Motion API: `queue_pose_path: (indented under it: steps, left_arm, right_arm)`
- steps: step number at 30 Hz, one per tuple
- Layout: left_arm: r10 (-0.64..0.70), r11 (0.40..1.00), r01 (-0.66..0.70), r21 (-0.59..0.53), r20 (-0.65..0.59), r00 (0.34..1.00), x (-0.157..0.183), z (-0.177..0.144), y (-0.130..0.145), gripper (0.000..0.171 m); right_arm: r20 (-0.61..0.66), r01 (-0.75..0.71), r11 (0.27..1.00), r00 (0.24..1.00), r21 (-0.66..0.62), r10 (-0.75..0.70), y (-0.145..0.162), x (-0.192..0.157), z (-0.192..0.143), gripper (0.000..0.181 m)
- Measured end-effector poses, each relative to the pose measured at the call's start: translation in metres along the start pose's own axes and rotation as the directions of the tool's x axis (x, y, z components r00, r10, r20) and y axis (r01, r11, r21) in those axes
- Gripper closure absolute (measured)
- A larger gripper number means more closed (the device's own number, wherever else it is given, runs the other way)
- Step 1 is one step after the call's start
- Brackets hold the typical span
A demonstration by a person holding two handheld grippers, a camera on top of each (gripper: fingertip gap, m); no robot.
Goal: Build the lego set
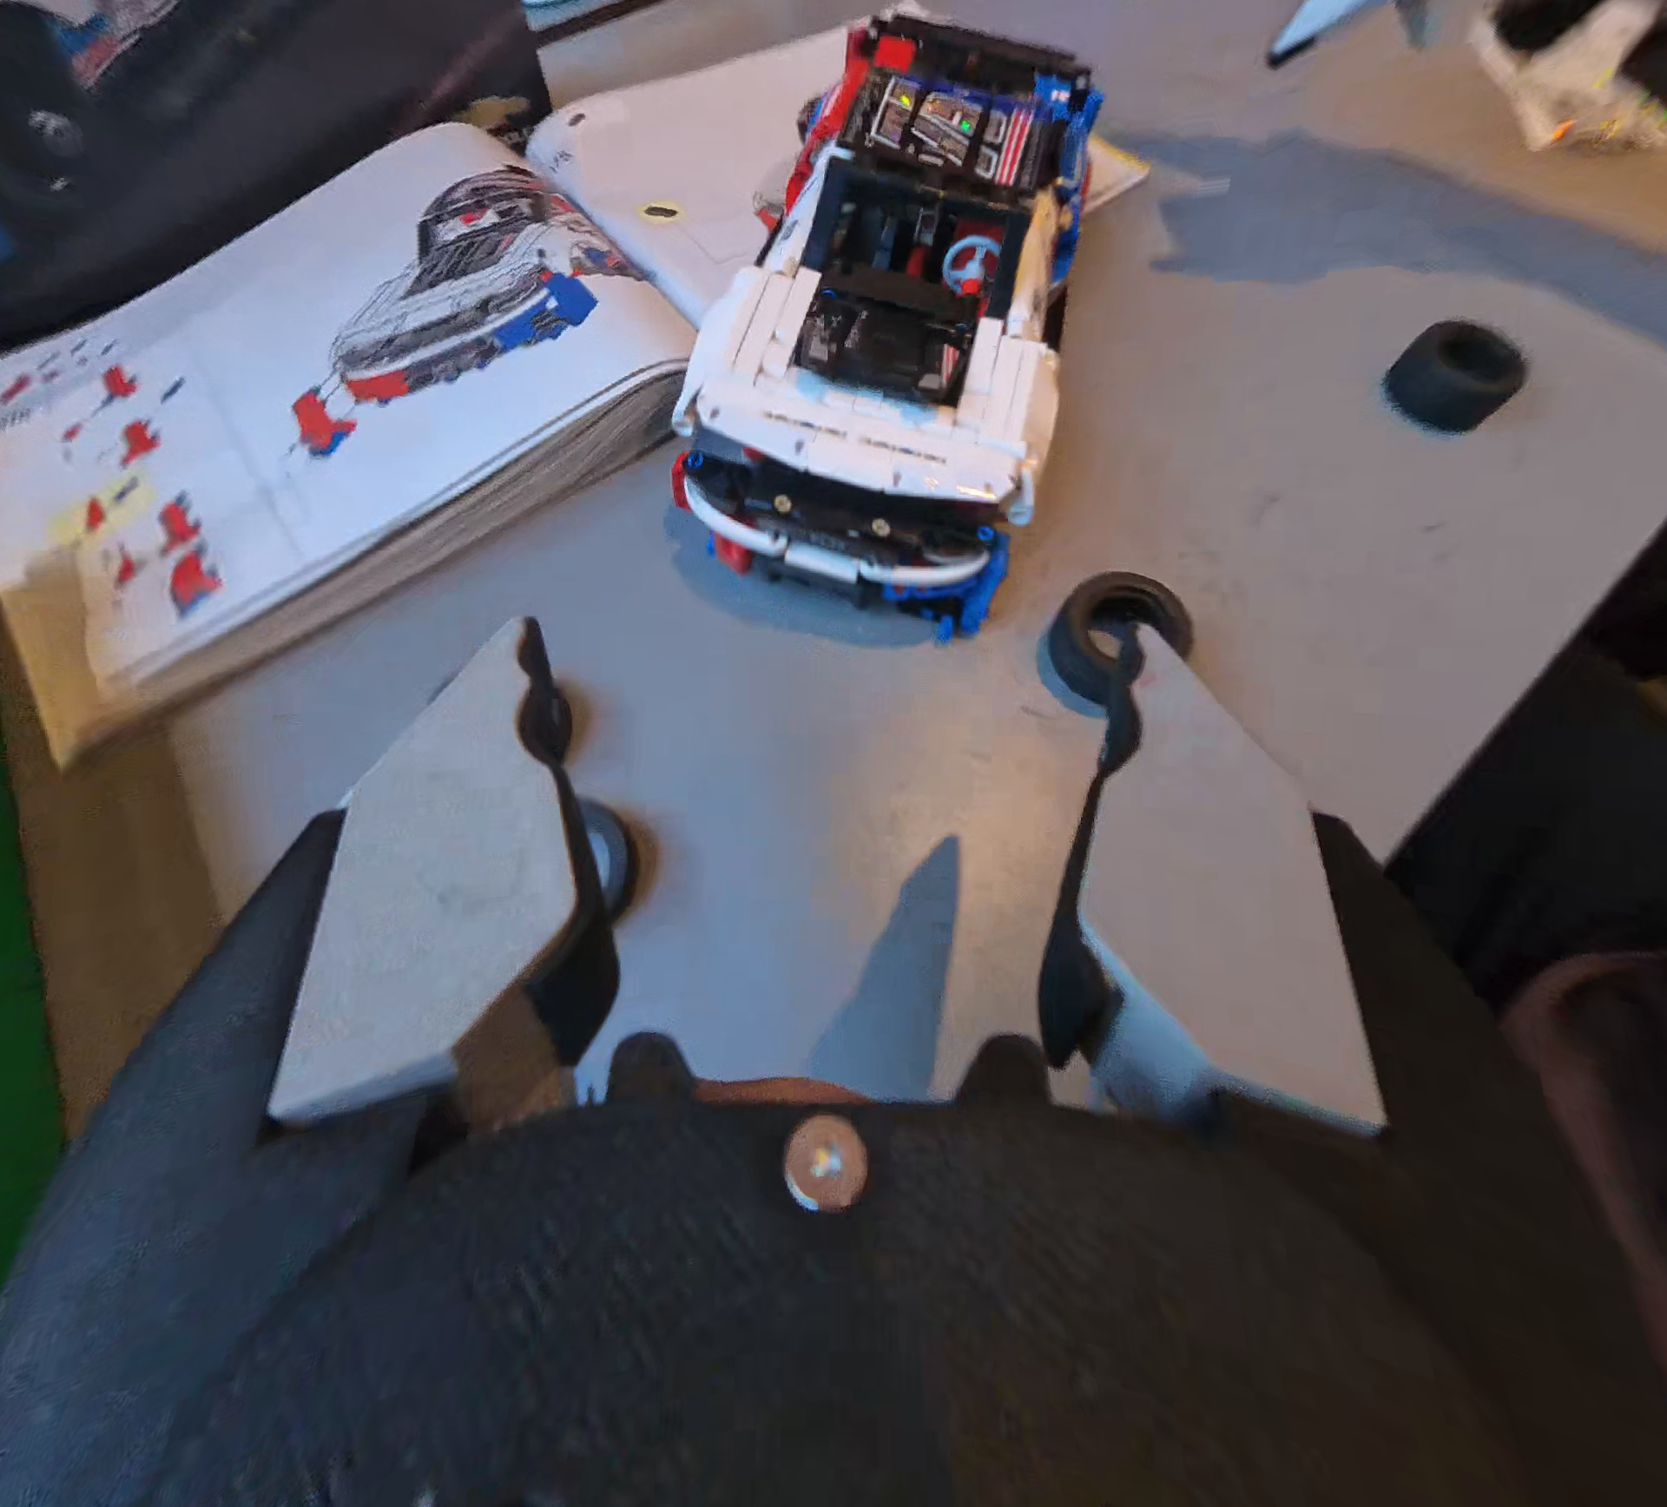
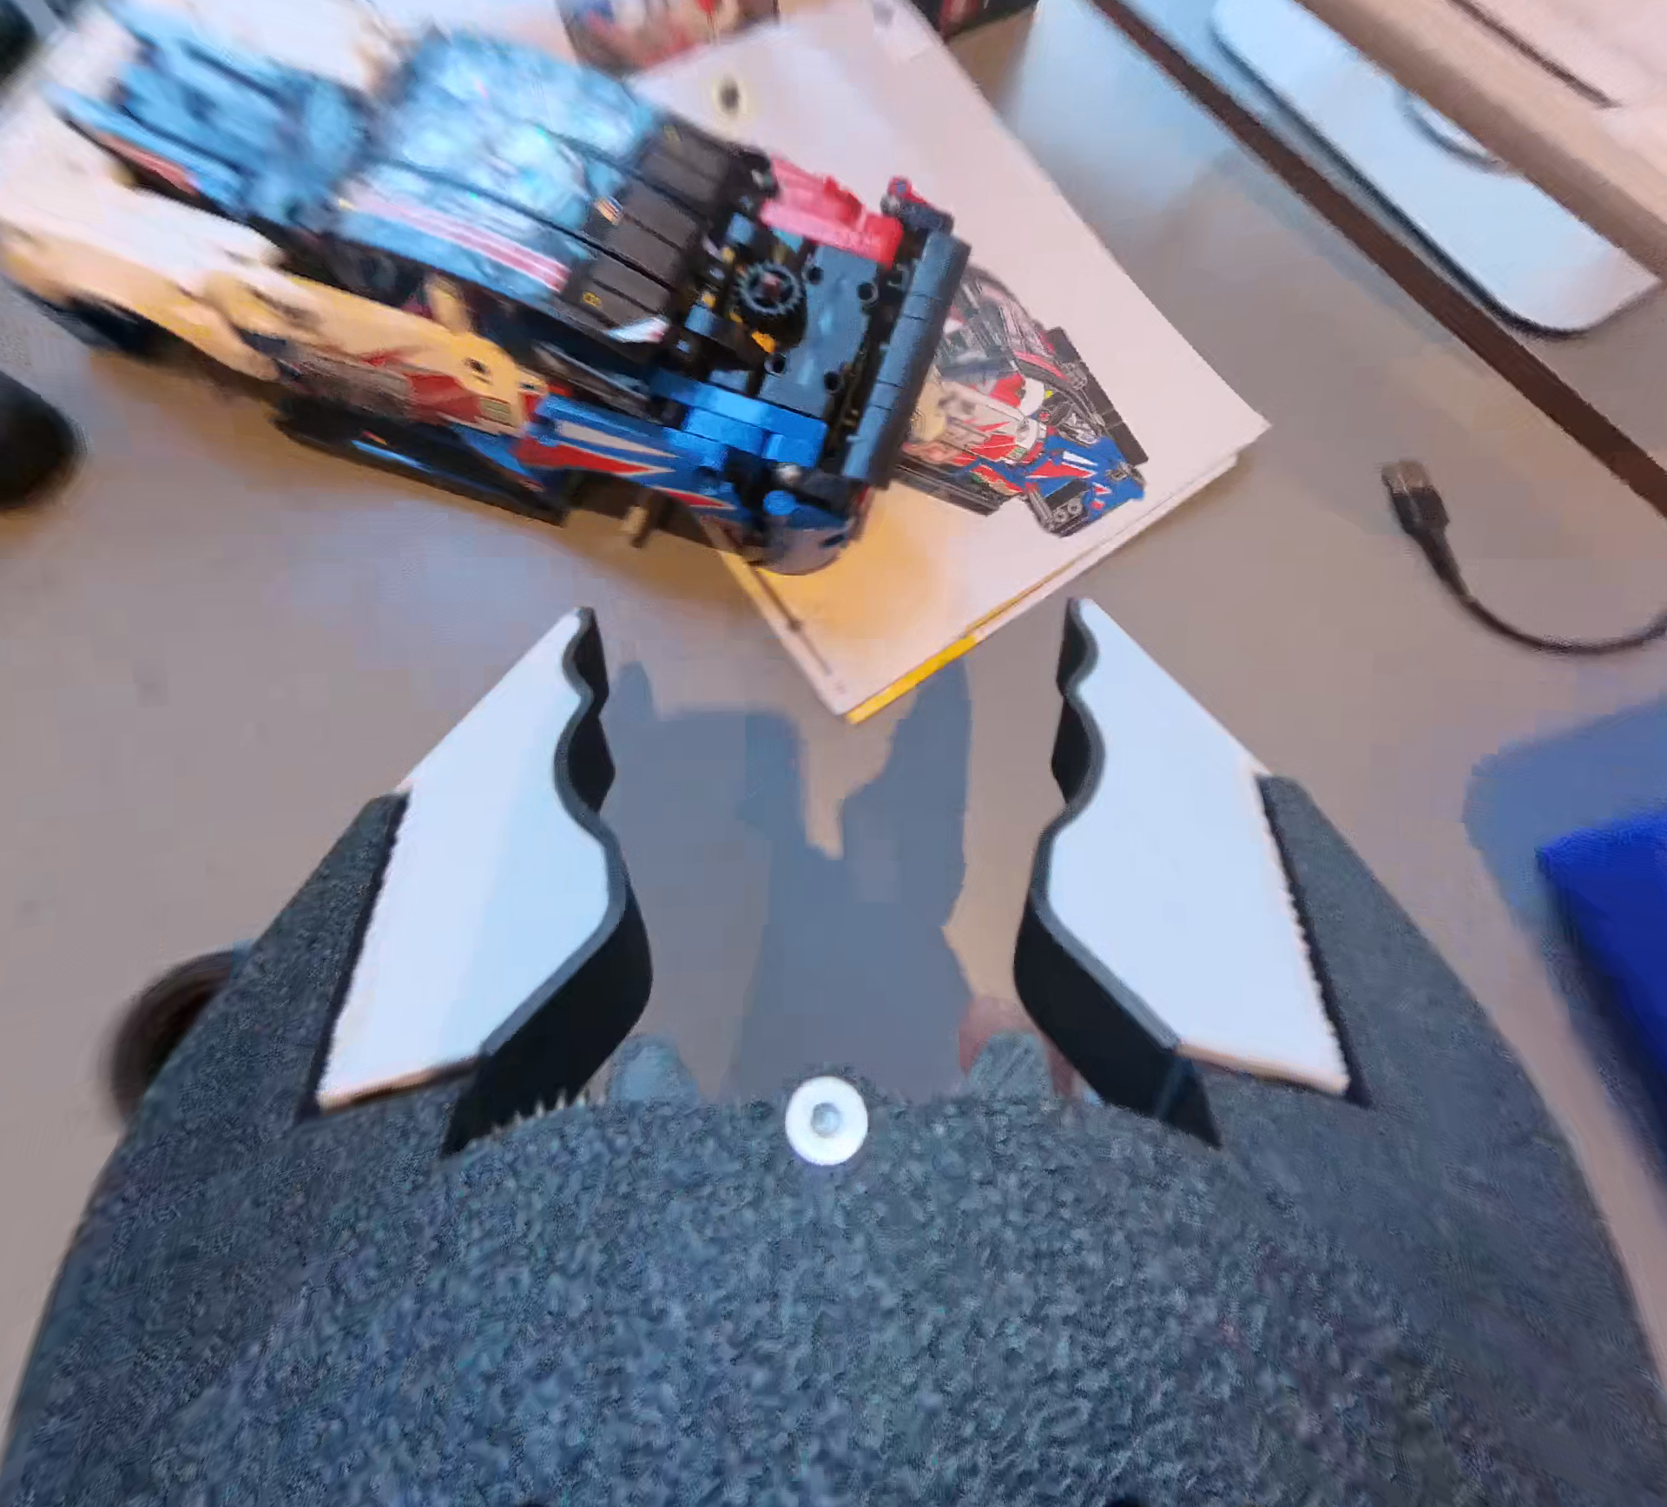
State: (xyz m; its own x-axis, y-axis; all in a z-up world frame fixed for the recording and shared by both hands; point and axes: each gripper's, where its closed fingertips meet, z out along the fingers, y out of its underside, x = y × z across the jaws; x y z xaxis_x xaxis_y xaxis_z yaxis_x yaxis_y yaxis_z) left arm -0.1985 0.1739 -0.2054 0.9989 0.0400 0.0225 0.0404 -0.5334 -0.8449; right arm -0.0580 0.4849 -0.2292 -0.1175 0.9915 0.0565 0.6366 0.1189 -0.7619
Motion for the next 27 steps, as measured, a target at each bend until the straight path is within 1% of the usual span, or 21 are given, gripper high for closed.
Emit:
queue_pose_path:
  steps: [1,3,5,8,11,13,16,19,22,23,25,27]
  left_arm:
    - [-0.032,0.999,0.032,0.037,-0.001,0.999,0.002,-0.011,0.005,0.055]
    - [-0.068,0.995,0.066,0.079,0.024,0.997,0.003,-0.025,0.020,0.058]
    - [-0.068,0.995,0.063,0.072,0.061,0.996,0.002,-0.031,0.039,0.059]
    - [-0.076,0.995,0.073,0.061,0.051,0.996,0.012,-0.032,0.061,0.060]
    - [-0.062,0.994,0.054,0.095,0.076,0.995,0.017,-0.035,0.070,0.064]
    - [-0.065,0.995,0.059,0.076,0.080,0.995,0.020,-0.038,0.075,0.064]
    - [-0.078,0.994,0.074,0.083,0.039,0.996,0.035,-0.043,0.080,0.065]
    - [-0.058,0.993,0.057,0.099,0.010,0.998,0.048,-0.048,0.089,0.066]
    - [-0.038,0.991,0.041,0.124,-0.030,0.999,0.061,-0.052,0.095,0.067]
    - [-0.005,0.992,0.011,0.123,-0.049,0.999,0.066,-0.054,0.096,0.067]
    - [0.059,0.990,-0.056,0.130,-0.019,0.998,0.062,-0.061,0.093,0.066]
    - [0.094,0.977,-0.086,0.193,-0.032,0.995,0.059,-0.067,0.083,0.069]
  right_arm:
    - [-0.003,-0.047,0.997,0.999,0.060,0.048,0.000,-0.010,-0.014,0.086]
    - [0.027,-0.116,0.981,0.993,0.156,0.113,0.003,-0.038,-0.036,0.086]
    - [0.015,-0.166,0.959,0.986,0.230,0.167,0.008,-0.059,-0.050,0.086]
    - [0.016,-0.231,0.922,0.971,0.311,0.238,0.015,-0.089,-0.059,0.087]
    - [-0.058,-0.180,0.929,0.976,0.323,0.209,0.024,-0.109,-0.061,0.089]
    - [-0.053,-0.190,0.935,0.975,0.299,0.215,0.028,-0.124,-0.062,0.088]
    - [-0.030,-0.181,0.925,0.979,0.334,0.203,0.023,-0.148,-0.069,0.091]
    - [-0.085,-0.130,0.939,0.983,0.319,0.165,0.027,-0.151,-0.071,0.090]
    - [-0.049,-0.169,0.929,0.979,0.329,0.196,0.029,-0.153,-0.069,0.088]
    - [-0.034,-0.182,0.925,0.978,0.334,0.205,0.028,-0.154,-0.069,0.088]
    - [-0.034,-0.179,0.919,0.978,0.352,0.204,0.025,-0.151,-0.070,0.088]
    - [-0.052,-0.170,0.914,0.978,0.368,0.203,0.022,-0.145,-0.070,0.088]
